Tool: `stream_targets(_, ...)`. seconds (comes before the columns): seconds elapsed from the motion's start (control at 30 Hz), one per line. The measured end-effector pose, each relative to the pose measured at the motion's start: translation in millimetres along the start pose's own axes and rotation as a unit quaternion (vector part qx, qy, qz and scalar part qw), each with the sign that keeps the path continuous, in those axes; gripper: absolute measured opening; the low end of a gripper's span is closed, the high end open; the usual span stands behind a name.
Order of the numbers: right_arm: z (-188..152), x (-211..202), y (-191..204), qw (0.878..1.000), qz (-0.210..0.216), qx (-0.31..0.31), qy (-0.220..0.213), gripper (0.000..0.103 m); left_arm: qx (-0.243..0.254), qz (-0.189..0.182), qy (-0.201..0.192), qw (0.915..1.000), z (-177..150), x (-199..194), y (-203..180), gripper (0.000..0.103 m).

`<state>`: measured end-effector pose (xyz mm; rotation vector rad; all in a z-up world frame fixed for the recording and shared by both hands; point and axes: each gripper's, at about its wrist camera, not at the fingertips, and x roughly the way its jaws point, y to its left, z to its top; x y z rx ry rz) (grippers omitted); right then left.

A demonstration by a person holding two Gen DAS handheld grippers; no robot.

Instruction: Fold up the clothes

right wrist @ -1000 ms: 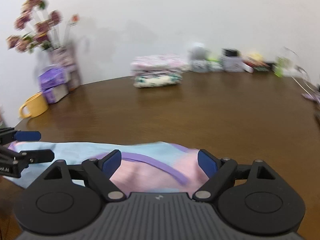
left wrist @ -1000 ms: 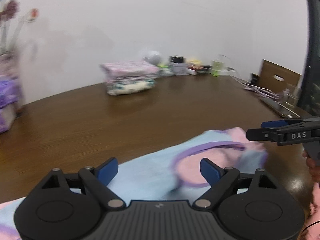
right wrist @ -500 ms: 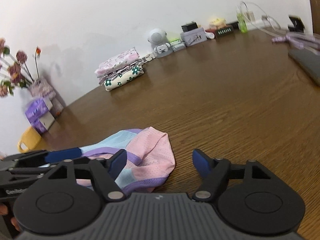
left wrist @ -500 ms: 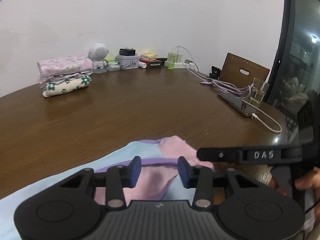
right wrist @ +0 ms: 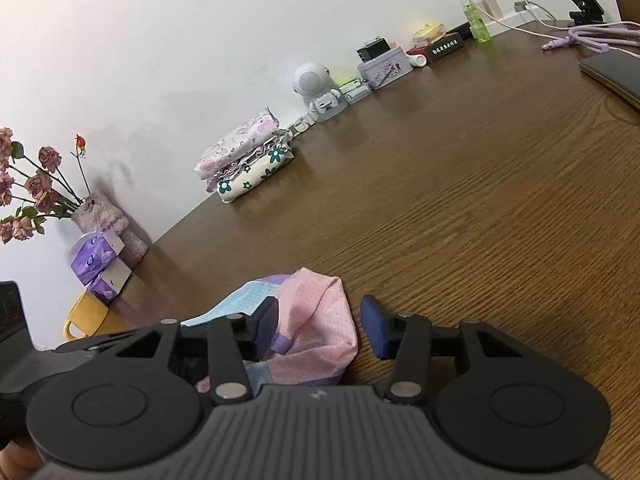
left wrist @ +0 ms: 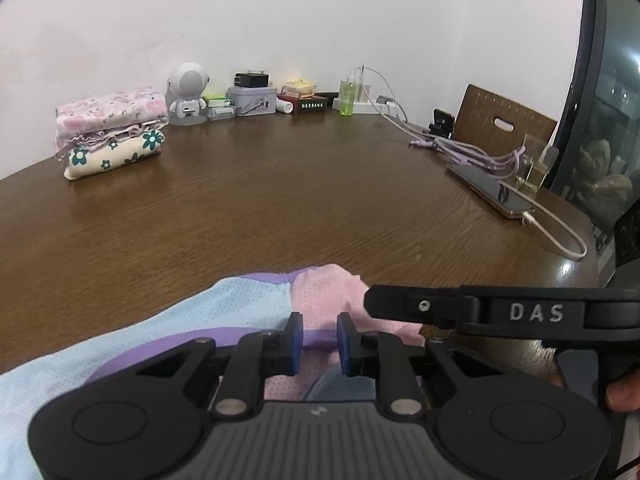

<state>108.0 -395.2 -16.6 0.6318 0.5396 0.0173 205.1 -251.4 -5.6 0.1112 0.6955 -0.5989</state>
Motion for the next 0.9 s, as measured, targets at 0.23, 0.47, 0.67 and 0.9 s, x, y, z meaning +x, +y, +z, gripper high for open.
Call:
stream_targets(0.23,1,-3,-10,1.0,0.021,0.023,0.003,0.043,0.008,0.024,-0.027,0.9993,-7,-38,-9,0.042)
stream_targets(0.47,0,-8,-18,0.998,0.039,0.045,0.003,0.048,0.077,0.023,-0.014,0.9966,-27,-47,-48,0.044)
stream_targets(0.67,-3,-18,-21,0.998,0.043,0.048,0.0,0.05,0.144,0.043,-0.007,0.9886,-36,-34,-77,0.044)
stream_targets(0.9,-4,-29,-23,0.996,0.058,0.063,-0.002,0.05,0.18,0.066,0.003,0.9815,-41,-18,-90,0.025)
